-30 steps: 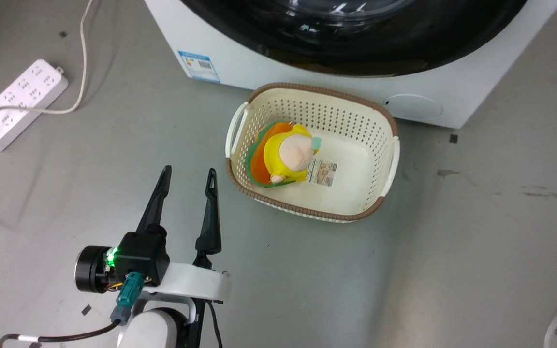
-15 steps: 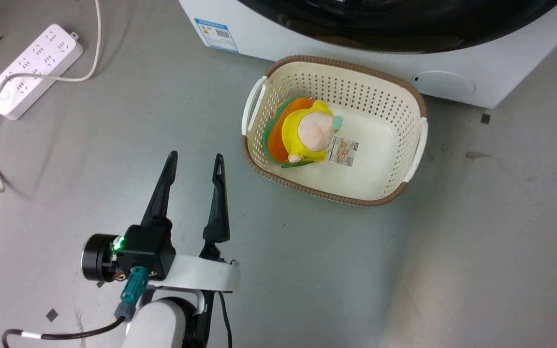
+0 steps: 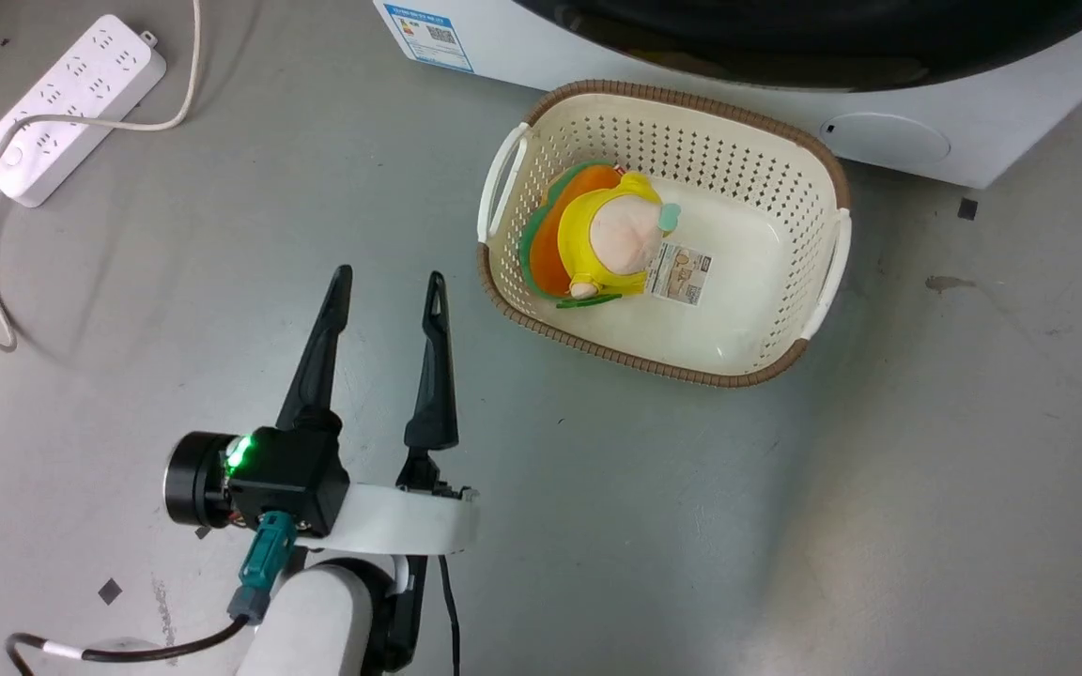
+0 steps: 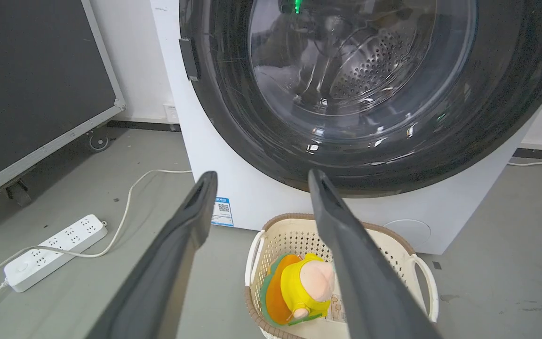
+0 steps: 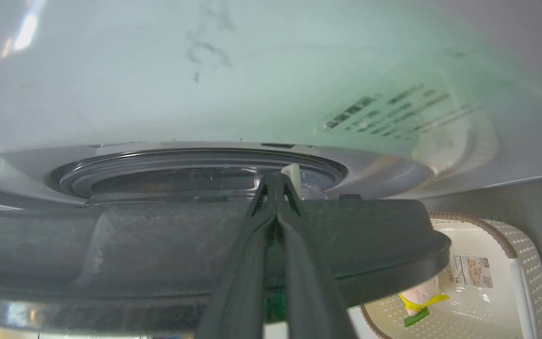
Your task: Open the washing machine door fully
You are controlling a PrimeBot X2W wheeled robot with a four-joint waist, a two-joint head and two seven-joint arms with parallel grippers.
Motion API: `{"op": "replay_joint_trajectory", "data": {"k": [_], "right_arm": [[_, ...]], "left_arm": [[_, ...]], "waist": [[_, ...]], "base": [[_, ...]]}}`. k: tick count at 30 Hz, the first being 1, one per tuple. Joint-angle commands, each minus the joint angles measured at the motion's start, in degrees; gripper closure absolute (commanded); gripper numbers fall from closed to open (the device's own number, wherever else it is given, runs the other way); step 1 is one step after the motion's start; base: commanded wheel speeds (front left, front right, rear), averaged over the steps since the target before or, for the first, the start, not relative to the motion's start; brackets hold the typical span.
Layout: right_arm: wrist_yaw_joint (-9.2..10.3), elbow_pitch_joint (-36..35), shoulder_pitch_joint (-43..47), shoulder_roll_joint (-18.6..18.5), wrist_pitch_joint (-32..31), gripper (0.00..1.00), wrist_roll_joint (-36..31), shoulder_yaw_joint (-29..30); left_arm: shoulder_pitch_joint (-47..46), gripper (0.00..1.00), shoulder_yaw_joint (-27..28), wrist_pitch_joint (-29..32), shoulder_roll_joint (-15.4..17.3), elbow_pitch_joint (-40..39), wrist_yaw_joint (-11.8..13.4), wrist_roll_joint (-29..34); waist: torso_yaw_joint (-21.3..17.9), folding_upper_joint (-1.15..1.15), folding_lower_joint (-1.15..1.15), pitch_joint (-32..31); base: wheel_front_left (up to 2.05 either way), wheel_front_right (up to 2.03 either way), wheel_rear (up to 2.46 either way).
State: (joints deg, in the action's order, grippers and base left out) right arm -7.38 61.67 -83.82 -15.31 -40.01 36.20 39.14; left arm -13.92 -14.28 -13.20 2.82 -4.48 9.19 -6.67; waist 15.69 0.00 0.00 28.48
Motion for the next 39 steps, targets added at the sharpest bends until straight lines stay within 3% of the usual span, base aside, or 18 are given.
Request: {"op": "replay_joint_trajectory", "data": {"k": [1, 8, 16, 23, 28, 30, 31, 33, 34, 35, 36, 37, 39], "right_arm": [[-0.12, 2.2, -2.1, 0.9, -2.1, 1.00, 1.1, 0.6], [-0.11, 2.5, 4.3, 3.9, -10.6, 1.00, 6.1, 3.3], [-0.11, -6.2, 19.6, 9.8, -16.6, 1.00, 8.0, 1.0], [-0.11, -14.8, 30.4, 12.3, -22.6, 1.00, 11.4, -4.5], [-0.11, -15.1, 36.3, 12.4, -24.5, 1.00, 23.1, -15.9], [-0.11, -15.9, 38.8, 12.4, -23.4, 1.00, 28.3, -21.4], [-0.11, -15.9, 38.8, 12.4, -23.4, 1.00, 28.3, -21.4], [-0.11, -17.2, 42.1, 12.4, -21.4, 1.00, 36.3, -29.6], [-0.11, -17.2, 42.1, 12.4, -21.4, 1.00, 36.3, -29.6], [-0.11, -18.5, 44.2, 12.4, -19.7, 1.00, 41.3, -35.0], [-0.11, -18.5, 44.2, 12.4, -19.7, 1.00, 41.3, -35.0], [-0.11, -20.0, 46.2, 12.4, -18.0, 1.00, 45.7, -40.4], [-0.11, -20.9, 47.2, 12.4, -17.1, 1.00, 47.5, -43.1]], "left_arm": [[-1.0, 0.00, -0.3, -0.6, 0.1, -0.5, 0.6, -0.4], [0.4, 0.00, -0.9, -1.8, 0.1, 0.6, 0.7, 0.2], [5.8, 0.00, -1.3, -1.8, 0.1, 2.5, -0.3, 1.3], [9.4, 0.00, -1.0, -1.8, 0.1, 3.7, -0.8, 0.7], [11.2, 0.00, -0.6, -1.8, 0.1, 4.5, -1.7, 1.3], [11.7, 0.00, -0.5, -1.8, 0.1, 4.8, -2.1, 1.5], [11.7, 0.00, -0.5, -1.8, 0.1, 4.8, -2.1, 1.5], [12.3, 0.00, -0.4, -1.8, 0.1, 5.1, -2.5, 1.7], [12.3, 0.00, -0.4, -1.8, 0.1, 5.1, -2.5, 1.7], [12.7, 0.00, -0.4, -1.8, 0.1, 5.2, -2.7, 1.8], [12.7, 0.00, -0.4, -1.8, 0.1, 5.2, -2.7, 1.8], [13.1, 0.00, -0.3, -1.8, 0.1, 5.3, -2.8, 1.8], [13.3, 0.00, -0.3, -1.8, 0.1, 5.3, -2.9, 1.8]], "waist": [[-0.1, 0.00, 0.00, -0.3], [-1.4, 0.00, 0.00, -5.6], [-3.8, 0.00, 0.00, -13.7], [-4.6, 0.00, 0.00, -18.0], [-4.5, 0.00, 0.00, -20.1], [-4.5, 0.00, 0.00, -20.6], [-4.5, 0.00, 0.00, -20.6], [-4.3, 0.00, 0.00, -21.2], [-4.3, 0.00, 0.00, -21.2], [-4.1, 0.00, 0.00, -21.6], [-4.1, 0.00, 0.00, -21.6], [-3.9, 0.00, 0.00, -21.9], [-3.8, 0.00, 0.00, -22.0]], "base": [[0.00, 0.00, 0.00], [0.00, 0.00, 0.00], [0.00, 0.00, 0.00], [0.00, 0.00, 0.00], [0.00, 0.00, 0.00], [0.00, 0.00, 0.00], [0.00, 0.00, 0.00], [0.00, 0.00, 0.00], [0.00, 0.00, 0.00], [0.00, 0.00, 0.00], [0.00, 0.00, 0.00], [0.00, 0.00, 0.00], [0.00, 0.00, 0.00]]}}
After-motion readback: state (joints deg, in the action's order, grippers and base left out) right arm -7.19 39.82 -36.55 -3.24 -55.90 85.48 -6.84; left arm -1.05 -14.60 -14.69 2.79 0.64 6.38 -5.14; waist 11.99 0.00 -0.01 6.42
